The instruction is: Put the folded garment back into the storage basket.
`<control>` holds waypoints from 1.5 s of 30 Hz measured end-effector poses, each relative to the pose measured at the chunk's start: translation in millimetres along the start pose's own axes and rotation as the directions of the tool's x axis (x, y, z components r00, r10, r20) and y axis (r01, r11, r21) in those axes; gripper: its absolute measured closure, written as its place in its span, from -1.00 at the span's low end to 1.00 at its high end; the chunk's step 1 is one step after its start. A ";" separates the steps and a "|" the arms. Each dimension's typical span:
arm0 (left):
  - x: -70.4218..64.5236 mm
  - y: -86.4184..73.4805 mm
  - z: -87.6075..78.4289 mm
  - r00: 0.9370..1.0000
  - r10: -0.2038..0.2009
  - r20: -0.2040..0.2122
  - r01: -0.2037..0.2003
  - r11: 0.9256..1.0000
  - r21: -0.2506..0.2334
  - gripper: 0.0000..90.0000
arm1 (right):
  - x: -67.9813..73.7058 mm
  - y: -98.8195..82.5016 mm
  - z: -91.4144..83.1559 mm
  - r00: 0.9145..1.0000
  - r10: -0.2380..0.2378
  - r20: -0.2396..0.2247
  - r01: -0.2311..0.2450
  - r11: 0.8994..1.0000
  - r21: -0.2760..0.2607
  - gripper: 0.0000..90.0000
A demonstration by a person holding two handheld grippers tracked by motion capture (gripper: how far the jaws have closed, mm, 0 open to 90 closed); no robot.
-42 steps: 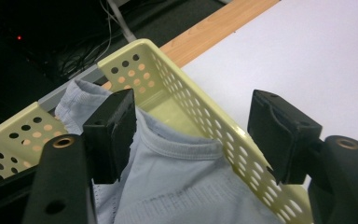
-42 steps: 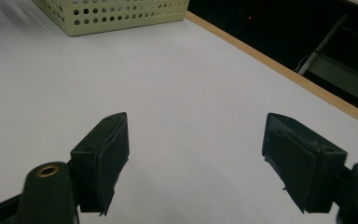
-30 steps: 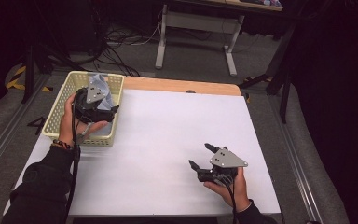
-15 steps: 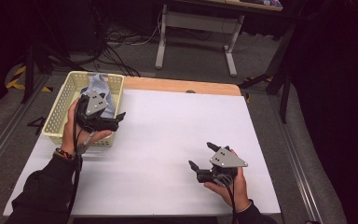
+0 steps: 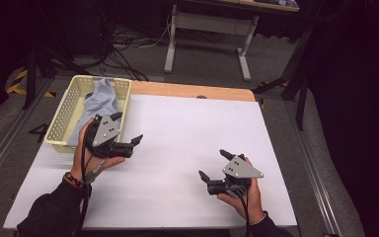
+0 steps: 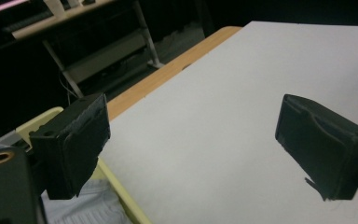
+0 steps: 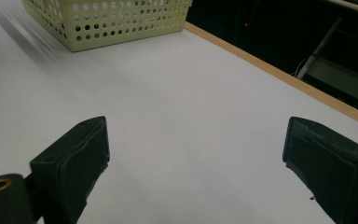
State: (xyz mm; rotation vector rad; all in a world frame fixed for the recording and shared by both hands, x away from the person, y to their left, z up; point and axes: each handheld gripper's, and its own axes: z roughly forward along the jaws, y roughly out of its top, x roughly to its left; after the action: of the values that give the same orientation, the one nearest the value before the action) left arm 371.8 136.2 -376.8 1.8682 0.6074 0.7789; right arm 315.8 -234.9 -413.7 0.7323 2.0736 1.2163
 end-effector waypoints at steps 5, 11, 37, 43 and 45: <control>-15.4 -2.6 -4.8 0.999 0.032 0.029 -0.032 0.999 -0.007 -0.75 | 1.8 0.8 -1.7 1.000 -0.001 0.002 0.001 1.000 -0.019 -0.80; -25.7 -7.9 -12.3 0.998 0.042 0.041 -0.041 0.999 -0.032 -0.80 | 4.5 0.9 -2.6 1.000 0.000 -0.004 0.000 1.000 -0.031 -0.80; -42.2 -34.5 -37.2 0.992 0.067 0.106 -0.064 0.997 -0.035 -0.88 | 17.1 -4.0 -13.0 0.998 -0.053 0.045 0.054 0.998 -0.028 -0.76; -45.1 -47.9 -42.2 0.991 0.080 0.111 -0.080 0.997 -0.004 -0.91 | 16.8 -8.4 -18.3 0.997 -0.053 0.056 0.054 0.998 -0.020 -0.75; -45.7 -52.9 -43.8 0.991 0.076 0.108 -0.077 0.997 0.006 -0.91 | 16.9 -10.8 -19.5 0.996 -0.058 0.063 0.060 0.998 -0.015 -0.75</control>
State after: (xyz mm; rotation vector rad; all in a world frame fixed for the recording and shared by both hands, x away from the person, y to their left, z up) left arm 305.1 150.9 -423.2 1.9389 0.4744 0.7199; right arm 288.7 -238.1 -419.7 0.6874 2.0176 1.1632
